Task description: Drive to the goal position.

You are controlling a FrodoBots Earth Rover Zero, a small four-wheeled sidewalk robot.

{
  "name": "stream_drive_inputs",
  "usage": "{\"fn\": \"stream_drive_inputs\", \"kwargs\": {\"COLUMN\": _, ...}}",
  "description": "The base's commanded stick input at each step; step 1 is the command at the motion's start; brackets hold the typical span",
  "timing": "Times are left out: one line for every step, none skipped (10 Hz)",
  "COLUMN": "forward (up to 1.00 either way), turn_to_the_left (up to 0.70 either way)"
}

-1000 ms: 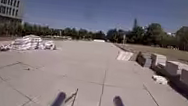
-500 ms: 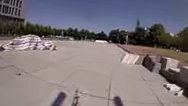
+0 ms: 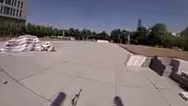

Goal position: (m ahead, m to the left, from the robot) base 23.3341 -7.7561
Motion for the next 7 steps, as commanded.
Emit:
{"fn": "stream_drive_inputs", "kwargs": {"forward": 0.70, "turn_to_the_left": -0.10}}
{"fn": "stream_drive_inputs", "kwargs": {"forward": 0.70, "turn_to_the_left": -0.30}}
{"fn": "stream_drive_inputs", "kwargs": {"forward": 0.70, "turn_to_the_left": -0.35}}
{"fn": "stream_drive_inputs", "kwargs": {"forward": 0.70, "turn_to_the_left": -0.22}}
{"fn": "stream_drive_inputs", "kwargs": {"forward": 0.70, "turn_to_the_left": -0.01}}
{"fn": "stream_drive_inputs", "kwargs": {"forward": 0.70, "turn_to_the_left": 0.00}}
{"fn": "stream_drive_inputs", "kwargs": {"forward": 0.70, "turn_to_the_left": 0.00}}
